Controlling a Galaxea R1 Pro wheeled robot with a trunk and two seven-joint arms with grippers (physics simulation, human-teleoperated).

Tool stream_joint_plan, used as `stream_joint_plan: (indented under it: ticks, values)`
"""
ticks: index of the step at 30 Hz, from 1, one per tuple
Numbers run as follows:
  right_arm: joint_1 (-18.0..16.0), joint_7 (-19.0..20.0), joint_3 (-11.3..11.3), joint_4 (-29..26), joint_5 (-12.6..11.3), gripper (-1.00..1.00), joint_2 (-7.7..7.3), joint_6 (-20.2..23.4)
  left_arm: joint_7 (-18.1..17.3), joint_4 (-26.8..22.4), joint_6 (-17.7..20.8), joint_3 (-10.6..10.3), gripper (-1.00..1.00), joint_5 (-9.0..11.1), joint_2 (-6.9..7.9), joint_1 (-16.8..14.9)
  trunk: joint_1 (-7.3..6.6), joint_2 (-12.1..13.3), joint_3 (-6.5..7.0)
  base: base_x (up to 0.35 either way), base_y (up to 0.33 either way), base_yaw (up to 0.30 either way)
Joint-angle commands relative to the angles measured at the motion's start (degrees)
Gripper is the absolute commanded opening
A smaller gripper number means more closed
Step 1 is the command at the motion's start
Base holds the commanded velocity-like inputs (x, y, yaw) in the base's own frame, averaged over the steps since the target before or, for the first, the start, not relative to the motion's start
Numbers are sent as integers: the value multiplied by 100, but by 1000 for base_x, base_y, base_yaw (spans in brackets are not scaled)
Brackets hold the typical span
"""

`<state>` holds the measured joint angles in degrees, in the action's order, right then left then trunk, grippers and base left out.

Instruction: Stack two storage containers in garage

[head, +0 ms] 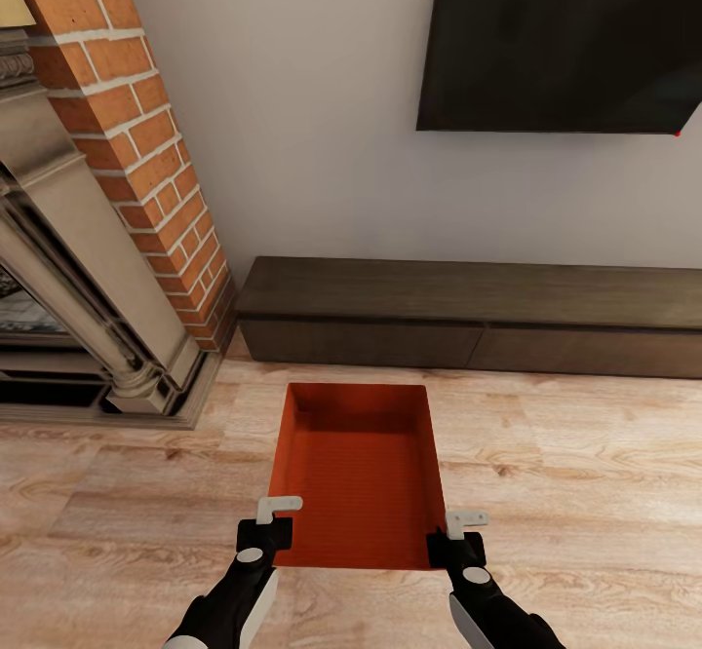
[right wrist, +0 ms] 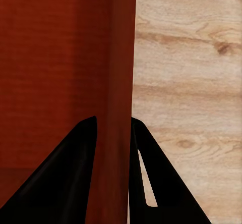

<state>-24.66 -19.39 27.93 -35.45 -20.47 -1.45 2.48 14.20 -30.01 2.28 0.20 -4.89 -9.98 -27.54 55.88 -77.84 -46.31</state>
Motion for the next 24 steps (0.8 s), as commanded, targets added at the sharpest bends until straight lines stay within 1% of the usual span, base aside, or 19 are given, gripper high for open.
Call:
stream_joint_plan:
  ticks: [1, 13, 17, 24]
  values:
    - [-13, 172, -86, -32, 34, -100, -144, -227, 74, 2, 33, 133, -100, -64, 6, 3, 0, -3, -5, 0, 0, 0]
    - [-13, 147, -108, -24, 26, -100, -117, -213, 75, -4, 27, 136, -100, -65, 13, 3, 0, -3, -5, 0, 0, -9]
    - [-13, 146, -111, -24, 25, -100, -111, -213, 75, -5, 27, 138, -100, -67, 14, 3, 0, -3, -12, 0, 0, -136]
    - [-13, 146, -108, -23, 25, -100, -110, -213, 74, -5, 27, 137, -100, -65, 14, 3, 0, -3, -37, 0, 0, -193]
